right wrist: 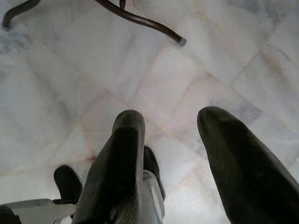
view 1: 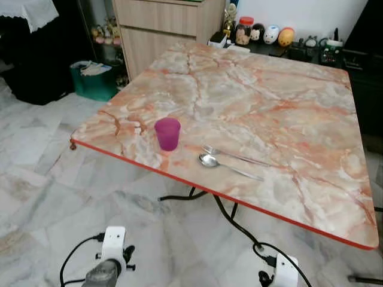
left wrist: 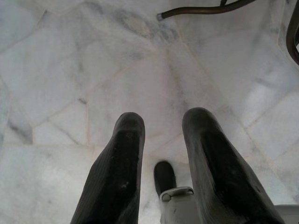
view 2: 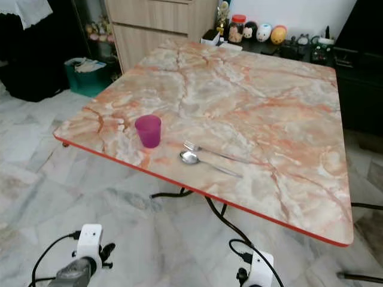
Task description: Setting the table
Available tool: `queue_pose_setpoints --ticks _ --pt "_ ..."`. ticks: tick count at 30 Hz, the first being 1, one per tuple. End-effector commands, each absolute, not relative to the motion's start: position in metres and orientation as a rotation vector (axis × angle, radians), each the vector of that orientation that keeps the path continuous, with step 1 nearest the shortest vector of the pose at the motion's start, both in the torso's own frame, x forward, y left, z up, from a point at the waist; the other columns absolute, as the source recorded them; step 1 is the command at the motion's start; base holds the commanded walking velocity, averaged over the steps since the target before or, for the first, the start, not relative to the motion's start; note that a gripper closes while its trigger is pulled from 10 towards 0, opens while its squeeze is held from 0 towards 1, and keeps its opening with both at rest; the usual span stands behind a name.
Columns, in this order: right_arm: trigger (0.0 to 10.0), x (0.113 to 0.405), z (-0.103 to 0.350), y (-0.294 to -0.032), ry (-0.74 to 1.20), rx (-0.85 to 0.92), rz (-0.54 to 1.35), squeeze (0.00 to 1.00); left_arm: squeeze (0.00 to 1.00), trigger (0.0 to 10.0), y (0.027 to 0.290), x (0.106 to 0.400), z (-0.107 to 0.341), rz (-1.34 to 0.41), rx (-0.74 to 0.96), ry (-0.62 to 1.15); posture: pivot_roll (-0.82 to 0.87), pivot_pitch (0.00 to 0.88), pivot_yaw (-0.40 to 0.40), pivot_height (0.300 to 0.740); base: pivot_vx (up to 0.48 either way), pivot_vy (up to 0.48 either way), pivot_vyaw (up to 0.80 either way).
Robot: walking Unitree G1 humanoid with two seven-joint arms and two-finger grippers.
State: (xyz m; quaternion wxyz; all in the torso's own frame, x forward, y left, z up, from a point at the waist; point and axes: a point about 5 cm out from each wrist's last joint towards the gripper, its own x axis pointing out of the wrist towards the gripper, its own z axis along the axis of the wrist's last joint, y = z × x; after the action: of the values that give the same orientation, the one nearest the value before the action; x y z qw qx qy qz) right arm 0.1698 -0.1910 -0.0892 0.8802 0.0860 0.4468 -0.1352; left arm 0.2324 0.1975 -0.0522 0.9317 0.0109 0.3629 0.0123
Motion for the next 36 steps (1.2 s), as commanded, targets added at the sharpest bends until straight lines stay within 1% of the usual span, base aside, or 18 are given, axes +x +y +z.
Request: queue_pose_setpoints --ticks 1,8,16,36 --pt "10.0 0.1693 -0.0892 -0.1915 0.928 0.178 -0.288 0.00 0.00 10.0 0.1986 0.2254 -0.0571 0.042 0.001 0.773 0.07 0.000 -0.019 0.740 0.000 0.000 0.00" --pt "10.0 0.1684 -0.0897 -0.1909 0.931 0.186 -0.290 0.00 0.00 10.0 0.1986 0.2245 -0.0578 0.042 -0.003 0.777 0.08 0.000 -0.019 0.740 0.000 0.069 0.00" --pt "10.0 0.1690 -0.0895 -0.1908 0.930 0.186 -0.286 0.00 0.00 10.0 0.1984 0.2245 -0.0580 0.042 -0.002 0.780 0.08 0.000 -0.020 0.740 0.000 0.244 -0.65" --pt "10.0 0.1695 -0.0891 -0.1904 0.920 0.183 -0.286 0.00 0.00 10.0 0.1965 0.2256 -0.0576 0.037 -0.005 0.776 0.08 0.000 -0.015 0.740 0.000 0.244 0.00"
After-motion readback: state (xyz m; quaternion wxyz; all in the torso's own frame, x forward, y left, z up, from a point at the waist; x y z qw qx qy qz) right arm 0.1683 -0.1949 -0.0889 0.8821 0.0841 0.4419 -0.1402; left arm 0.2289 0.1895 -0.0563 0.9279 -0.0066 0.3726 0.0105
